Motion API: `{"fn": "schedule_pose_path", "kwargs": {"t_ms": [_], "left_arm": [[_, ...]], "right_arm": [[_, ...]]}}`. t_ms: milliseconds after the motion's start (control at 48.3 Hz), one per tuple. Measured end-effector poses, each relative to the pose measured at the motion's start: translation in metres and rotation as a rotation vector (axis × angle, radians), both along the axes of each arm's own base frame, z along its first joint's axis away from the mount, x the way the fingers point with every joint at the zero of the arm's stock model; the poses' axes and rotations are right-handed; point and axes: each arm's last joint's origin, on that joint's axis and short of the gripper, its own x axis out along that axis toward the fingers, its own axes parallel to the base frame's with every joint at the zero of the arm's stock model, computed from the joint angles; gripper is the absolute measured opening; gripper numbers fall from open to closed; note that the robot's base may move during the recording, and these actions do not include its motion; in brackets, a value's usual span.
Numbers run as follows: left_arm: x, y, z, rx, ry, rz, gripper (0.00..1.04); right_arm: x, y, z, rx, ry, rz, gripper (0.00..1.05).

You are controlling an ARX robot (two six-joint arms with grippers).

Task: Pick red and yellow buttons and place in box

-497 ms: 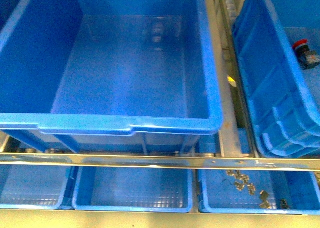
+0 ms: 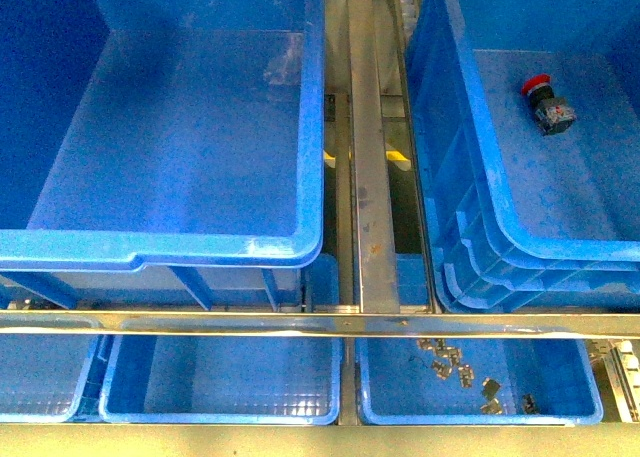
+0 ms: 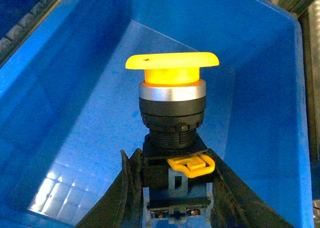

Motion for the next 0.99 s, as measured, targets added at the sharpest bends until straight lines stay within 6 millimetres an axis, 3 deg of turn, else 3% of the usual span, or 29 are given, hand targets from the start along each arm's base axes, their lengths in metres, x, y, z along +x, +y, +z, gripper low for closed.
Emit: {"fn": "schedule_pose_path", "kwargs": {"t_ms": [538, 993], "left_arm": [[-0.002, 0.000, 0.001, 0.000, -0.010, 0.000, 0.03], [-0.001, 0.000, 0.000, 0.000, -0.001, 0.000, 0.03]], "right_arm": [[0.002, 0.000, -0.006, 0.017, 0.027, 0.006, 0.26], [0.015, -0.007, -0.009, 0.027, 0.045, -0.004, 0.26]]}}
